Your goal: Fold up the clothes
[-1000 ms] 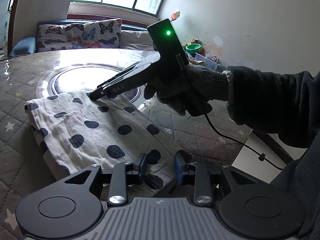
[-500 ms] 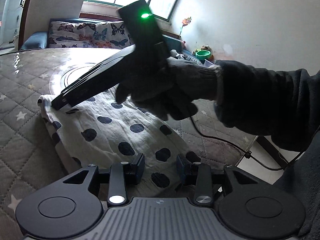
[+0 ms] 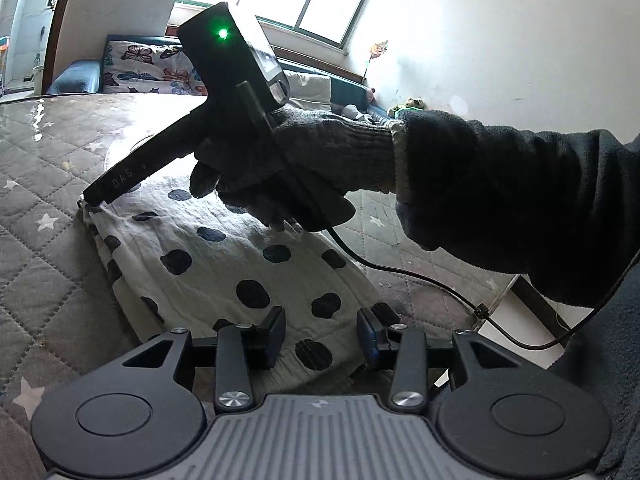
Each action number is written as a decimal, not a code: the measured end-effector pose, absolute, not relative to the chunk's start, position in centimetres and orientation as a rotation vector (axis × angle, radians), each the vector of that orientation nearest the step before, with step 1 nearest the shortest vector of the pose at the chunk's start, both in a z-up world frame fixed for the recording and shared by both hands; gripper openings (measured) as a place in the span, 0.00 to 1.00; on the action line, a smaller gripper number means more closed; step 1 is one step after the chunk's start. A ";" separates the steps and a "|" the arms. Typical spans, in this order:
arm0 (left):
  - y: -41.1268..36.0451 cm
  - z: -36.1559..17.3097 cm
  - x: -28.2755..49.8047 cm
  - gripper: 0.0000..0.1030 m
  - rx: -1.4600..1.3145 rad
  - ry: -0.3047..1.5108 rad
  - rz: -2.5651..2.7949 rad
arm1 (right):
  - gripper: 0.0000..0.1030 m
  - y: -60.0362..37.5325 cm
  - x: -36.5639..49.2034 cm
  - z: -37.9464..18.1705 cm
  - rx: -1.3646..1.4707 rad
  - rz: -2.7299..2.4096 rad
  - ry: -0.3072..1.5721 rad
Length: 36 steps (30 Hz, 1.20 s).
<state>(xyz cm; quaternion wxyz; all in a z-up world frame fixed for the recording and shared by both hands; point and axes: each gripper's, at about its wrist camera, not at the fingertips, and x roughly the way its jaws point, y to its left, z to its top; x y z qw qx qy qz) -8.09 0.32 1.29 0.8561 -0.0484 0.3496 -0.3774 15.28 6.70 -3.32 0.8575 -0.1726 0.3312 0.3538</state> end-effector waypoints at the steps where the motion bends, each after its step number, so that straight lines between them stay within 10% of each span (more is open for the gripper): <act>1: 0.3 1.4 -8.2 0.42 -0.101 0.732 -0.790 | 0.33 6.6 15.3 -3.2 -0.359 0.742 0.695; 36: 2.6 -0.1 -11.5 0.51 -0.031 0.829 -0.582 | 0.43 -3.1 15.9 -2.4 -0.241 0.558 0.727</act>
